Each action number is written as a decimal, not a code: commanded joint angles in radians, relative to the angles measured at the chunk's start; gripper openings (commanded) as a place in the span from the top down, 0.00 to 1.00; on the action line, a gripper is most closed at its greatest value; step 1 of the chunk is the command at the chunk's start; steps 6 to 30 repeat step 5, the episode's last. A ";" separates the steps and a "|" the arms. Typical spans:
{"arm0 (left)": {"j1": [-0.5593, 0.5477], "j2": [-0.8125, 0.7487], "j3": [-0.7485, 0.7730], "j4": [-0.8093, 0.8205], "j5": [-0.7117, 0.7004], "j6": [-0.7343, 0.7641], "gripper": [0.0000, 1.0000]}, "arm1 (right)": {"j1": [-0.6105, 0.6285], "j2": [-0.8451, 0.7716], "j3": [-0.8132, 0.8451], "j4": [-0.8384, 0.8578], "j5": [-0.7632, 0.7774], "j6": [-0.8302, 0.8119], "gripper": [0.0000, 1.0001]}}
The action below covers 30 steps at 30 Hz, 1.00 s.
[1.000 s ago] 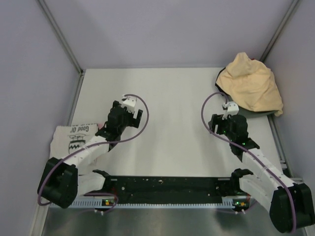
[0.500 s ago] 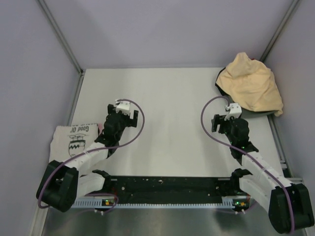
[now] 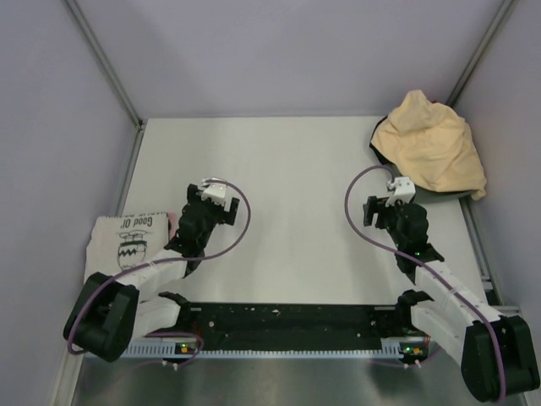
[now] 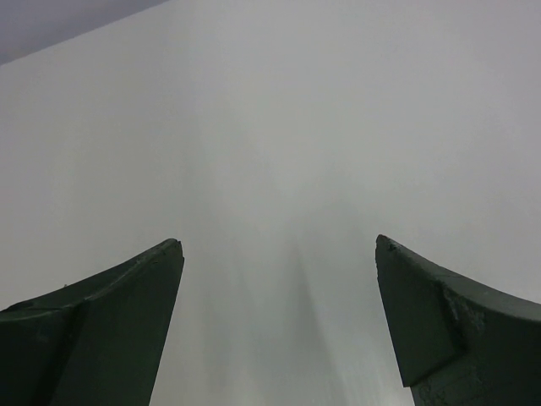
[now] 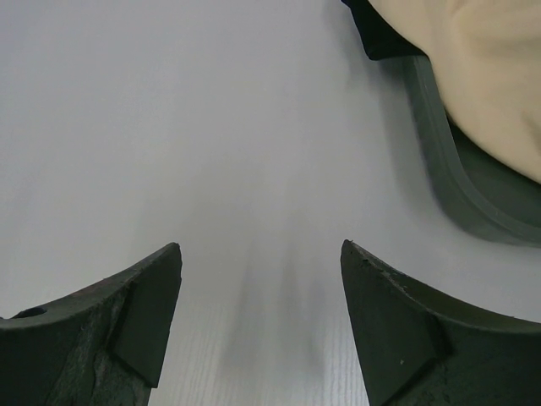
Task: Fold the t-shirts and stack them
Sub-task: Put the neatly folded tshirt into the corner of the board with the left arm
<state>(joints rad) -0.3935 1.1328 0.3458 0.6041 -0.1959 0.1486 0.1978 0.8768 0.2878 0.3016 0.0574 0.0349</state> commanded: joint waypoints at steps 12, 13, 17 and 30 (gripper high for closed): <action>0.001 0.018 -0.021 0.095 0.020 0.029 0.01 | -0.012 -0.021 -0.016 0.054 -0.019 -0.006 0.25; 0.001 0.018 -0.021 0.095 0.020 0.029 0.01 | -0.012 -0.021 -0.016 0.054 -0.019 -0.006 0.25; 0.001 0.018 -0.021 0.095 0.020 0.029 0.01 | -0.012 -0.021 -0.016 0.054 -0.019 -0.006 0.25; 0.001 0.018 -0.021 0.095 0.020 0.029 0.01 | -0.012 -0.021 -0.016 0.054 -0.019 -0.006 0.25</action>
